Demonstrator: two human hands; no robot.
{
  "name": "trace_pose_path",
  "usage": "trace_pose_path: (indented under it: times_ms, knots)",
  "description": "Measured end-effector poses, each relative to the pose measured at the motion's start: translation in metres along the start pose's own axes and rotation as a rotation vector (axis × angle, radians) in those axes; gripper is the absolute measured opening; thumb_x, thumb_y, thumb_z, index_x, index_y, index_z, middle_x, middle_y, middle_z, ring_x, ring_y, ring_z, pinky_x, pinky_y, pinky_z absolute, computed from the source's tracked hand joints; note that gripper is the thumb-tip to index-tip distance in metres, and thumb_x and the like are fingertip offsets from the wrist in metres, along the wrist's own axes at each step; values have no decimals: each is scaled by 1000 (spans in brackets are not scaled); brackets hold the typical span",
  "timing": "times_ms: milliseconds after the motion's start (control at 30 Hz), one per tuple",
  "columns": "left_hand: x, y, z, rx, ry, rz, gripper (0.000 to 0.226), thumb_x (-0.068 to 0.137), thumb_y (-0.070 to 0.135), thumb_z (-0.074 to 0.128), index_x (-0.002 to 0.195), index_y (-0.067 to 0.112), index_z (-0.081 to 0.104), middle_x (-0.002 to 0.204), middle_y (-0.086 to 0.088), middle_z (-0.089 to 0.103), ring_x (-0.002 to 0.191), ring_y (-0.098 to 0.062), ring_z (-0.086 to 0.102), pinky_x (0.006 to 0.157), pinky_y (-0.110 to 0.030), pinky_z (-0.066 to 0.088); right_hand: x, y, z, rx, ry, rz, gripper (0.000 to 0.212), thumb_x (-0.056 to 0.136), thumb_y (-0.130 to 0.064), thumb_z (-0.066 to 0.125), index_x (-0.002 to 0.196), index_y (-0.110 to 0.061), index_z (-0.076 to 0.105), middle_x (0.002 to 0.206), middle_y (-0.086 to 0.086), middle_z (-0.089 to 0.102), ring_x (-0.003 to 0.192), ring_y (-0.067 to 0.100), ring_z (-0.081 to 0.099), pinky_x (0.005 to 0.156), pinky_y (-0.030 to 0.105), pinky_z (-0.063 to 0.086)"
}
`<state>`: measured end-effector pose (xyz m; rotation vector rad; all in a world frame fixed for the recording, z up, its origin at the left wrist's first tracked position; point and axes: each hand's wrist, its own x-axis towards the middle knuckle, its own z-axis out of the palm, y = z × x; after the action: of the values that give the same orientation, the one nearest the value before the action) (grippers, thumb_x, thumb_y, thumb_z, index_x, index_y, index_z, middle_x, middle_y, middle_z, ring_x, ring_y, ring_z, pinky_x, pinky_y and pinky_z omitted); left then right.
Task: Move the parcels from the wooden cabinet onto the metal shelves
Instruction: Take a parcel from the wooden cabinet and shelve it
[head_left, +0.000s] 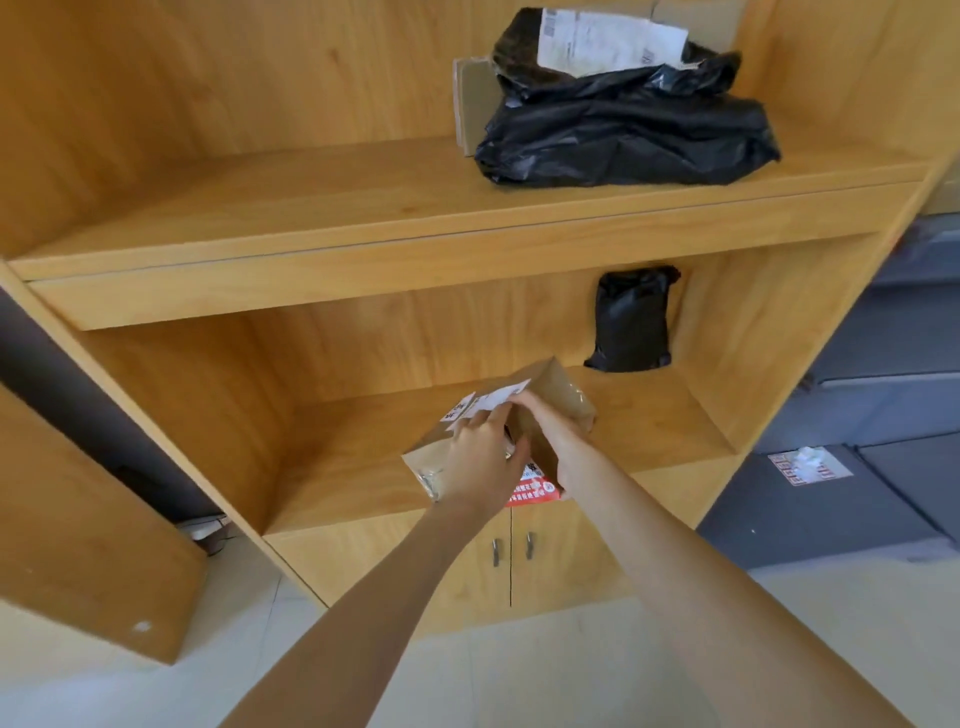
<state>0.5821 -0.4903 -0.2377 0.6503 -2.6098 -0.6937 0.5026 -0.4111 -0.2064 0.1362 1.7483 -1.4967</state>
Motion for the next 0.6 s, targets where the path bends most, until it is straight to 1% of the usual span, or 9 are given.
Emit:
trace_pose_path:
  times_ms: [100, 167, 233, 300, 333, 400, 433, 533, 600]
  knots:
    - [-30, 27, -6, -136, 92, -47, 39, 95, 43, 48, 122, 17, 58, 104, -5, 67, 95, -27, 59, 76, -33, 45, -19, 17, -31, 5, 59, -94, 82, 60, -55, 78, 123, -35, 30, 113, 5, 55, 93, 24, 60, 79, 40, 53]
    - [-44, 33, -14, -237, 143, -172, 47, 92, 54, 48, 122, 18, 57, 109, -4, 66, 97, -27, 59, 78, -35, 47, -33, 26, -56, -26, 38, -88, 93, 49, -64, 78, 127, -33, 37, 112, 5, 59, 92, 24, 63, 73, 37, 53]
    - [-53, 30, -25, -383, 184, -365, 57, 86, 61, 51, 124, 19, 53, 120, -7, 62, 107, -29, 57, 87, -38, 47, -52, 25, -79, -55, -22, -90, 83, 60, -64, 75, 127, -34, 37, 108, 7, 60, 91, 24, 64, 70, 33, 53]
    - [-59, 27, -40, -572, 225, -565, 61, 88, 52, 57, 135, 16, 46, 132, -8, 54, 118, -27, 50, 93, -34, 39, -72, 22, -103, -94, -121, -129, 67, 73, -56, 71, 126, -32, 38, 105, 7, 59, 89, 22, 64, 64, 30, 51]
    - [-63, 23, -49, -673, 216, -646, 63, 88, 49, 59, 139, 16, 42, 134, -8, 51, 119, -26, 49, 94, -35, 37, -81, 19, -114, -105, -163, -155, 63, 75, -53, 71, 126, -31, 40, 105, 6, 59, 90, 22, 63, 64, 30, 50]
    - [-74, 18, -66, -846, 121, -784, 75, 78, 57, 65, 139, 20, 41, 129, -4, 53, 112, -24, 51, 96, -38, 40, -94, 14, -128, -89, -247, -205, 64, 74, -49, 72, 127, -27, 44, 110, 7, 60, 96, 24, 62, 70, 32, 51]
    - [-81, 17, -73, -905, 35, -824, 77, 73, 61, 67, 135, 23, 45, 126, -4, 57, 110, -25, 55, 98, -43, 43, -99, 12, -132, -76, -282, -218, 69, 69, -49, 74, 128, -26, 47, 115, 8, 60, 100, 25, 62, 75, 34, 52]
    - [-98, 20, -89, -1175, -152, -772, 41, 81, 52, 62, 112, 26, 61, 110, -8, 68, 104, -32, 61, 99, -56, 42, -113, 9, -134, -45, -363, -269, 70, 61, -49, 80, 123, -31, 51, 125, 8, 57, 113, 28, 56, 90, 39, 50]
    - [-105, 28, -100, -1343, -195, -688, 31, 85, 45, 57, 109, 26, 65, 105, -9, 70, 100, -34, 62, 99, -60, 39, -120, 7, -133, -24, -381, -315, 68, 61, -49, 79, 122, -32, 52, 127, 7, 56, 115, 27, 55, 93, 40, 48]
